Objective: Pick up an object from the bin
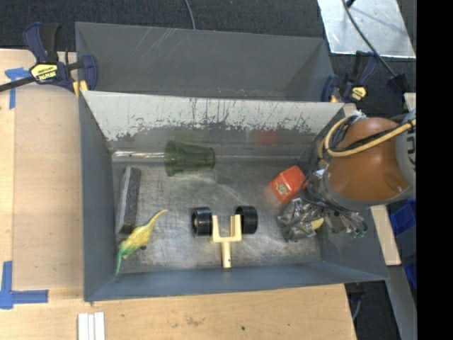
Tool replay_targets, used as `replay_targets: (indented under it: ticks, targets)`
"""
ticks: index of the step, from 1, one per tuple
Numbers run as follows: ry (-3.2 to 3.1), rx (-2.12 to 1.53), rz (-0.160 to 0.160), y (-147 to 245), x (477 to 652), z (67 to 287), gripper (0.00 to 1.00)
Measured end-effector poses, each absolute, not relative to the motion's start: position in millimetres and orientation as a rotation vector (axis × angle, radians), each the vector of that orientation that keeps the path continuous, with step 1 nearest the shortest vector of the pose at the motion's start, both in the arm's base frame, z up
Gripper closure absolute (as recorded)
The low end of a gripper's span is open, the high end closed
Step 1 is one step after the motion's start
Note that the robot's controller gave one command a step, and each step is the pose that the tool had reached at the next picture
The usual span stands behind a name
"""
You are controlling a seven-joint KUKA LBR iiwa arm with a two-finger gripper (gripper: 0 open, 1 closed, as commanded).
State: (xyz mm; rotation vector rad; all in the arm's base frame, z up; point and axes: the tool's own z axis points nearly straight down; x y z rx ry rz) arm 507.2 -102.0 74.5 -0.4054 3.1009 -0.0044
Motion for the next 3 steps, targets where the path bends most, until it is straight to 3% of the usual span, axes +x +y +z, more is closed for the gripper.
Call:
replay_targets:
  ticks: [1, 3]
  targets:
    - [3.101, -0.406, -0.004, -102.0, 507.2, 74.4, 1.0]
    - [3.078, -0.631, 0.001, -115.0, 511.5, 184.1, 1.0]
